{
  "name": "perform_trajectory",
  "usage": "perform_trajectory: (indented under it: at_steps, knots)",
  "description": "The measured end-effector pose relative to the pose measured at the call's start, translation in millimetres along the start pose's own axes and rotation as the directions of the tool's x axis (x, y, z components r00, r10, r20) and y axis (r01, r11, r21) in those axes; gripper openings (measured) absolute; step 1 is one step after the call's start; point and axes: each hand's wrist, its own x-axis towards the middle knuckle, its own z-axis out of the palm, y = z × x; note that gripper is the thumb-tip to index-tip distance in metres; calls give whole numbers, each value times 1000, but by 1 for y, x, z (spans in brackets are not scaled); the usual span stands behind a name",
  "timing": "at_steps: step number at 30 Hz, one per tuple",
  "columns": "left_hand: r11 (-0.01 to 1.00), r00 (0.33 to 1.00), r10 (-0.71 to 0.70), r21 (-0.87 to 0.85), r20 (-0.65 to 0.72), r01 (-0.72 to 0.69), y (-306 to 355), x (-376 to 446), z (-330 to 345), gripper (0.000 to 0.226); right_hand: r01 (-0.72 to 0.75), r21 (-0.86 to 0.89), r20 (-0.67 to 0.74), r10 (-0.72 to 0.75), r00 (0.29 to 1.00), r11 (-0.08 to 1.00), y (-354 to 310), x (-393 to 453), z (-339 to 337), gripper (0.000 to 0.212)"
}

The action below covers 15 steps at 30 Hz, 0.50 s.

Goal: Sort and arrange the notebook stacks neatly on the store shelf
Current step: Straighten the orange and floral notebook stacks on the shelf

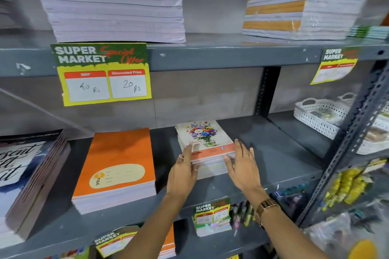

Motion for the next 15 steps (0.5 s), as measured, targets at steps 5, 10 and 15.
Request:
perform_trajectory:
  at_steps: [5,10,15]
  knots:
    - [971,998,-55,-233,-2,53,2,0,-9,74,-8,51,8,7,1000,999,-1,-2,1,58]
    - [937,999,-46,-347,5,45,6,3,-14,71,-17,96,1,17,1000,995,-3,-1,2,57]
    - [886,996,-87,-457,2,78,6,10,-14,69,-27,98,-19,29,999,995,-2,-2,1,53]
